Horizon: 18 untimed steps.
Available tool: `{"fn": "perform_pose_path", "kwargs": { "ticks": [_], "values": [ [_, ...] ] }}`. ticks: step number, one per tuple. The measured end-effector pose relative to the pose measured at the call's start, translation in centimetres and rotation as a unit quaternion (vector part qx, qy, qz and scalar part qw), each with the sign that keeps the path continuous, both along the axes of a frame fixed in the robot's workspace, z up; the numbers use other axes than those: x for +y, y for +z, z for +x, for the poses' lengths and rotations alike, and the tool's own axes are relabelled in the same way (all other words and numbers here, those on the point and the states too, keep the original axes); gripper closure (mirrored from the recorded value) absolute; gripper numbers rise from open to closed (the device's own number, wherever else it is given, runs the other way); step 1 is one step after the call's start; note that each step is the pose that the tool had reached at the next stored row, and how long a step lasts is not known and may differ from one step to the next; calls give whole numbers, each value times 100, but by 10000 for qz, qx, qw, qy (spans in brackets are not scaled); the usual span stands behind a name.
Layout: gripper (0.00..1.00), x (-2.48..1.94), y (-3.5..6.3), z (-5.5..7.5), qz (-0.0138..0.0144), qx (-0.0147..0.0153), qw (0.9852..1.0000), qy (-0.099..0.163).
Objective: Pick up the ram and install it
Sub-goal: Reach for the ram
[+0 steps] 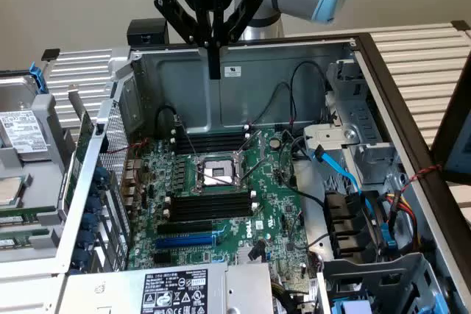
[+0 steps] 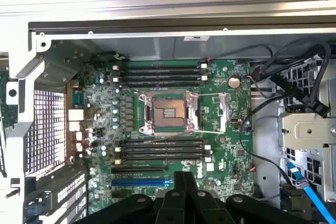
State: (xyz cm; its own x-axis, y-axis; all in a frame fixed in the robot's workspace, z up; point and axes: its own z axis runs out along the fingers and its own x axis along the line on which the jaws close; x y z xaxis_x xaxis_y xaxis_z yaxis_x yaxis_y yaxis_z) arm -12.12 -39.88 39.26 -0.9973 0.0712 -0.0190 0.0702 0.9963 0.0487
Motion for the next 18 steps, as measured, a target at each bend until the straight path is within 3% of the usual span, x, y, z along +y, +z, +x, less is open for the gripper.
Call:
{"fn": "perform_pose_path", "kwargs": {
  "ticks": [13, 18],
  "values": [
    [89, 0, 0, -2, 0, 0, 10000, 0],
    [89, 0, 0, -130, 0, 25, 10000, 0]
  ]
}}
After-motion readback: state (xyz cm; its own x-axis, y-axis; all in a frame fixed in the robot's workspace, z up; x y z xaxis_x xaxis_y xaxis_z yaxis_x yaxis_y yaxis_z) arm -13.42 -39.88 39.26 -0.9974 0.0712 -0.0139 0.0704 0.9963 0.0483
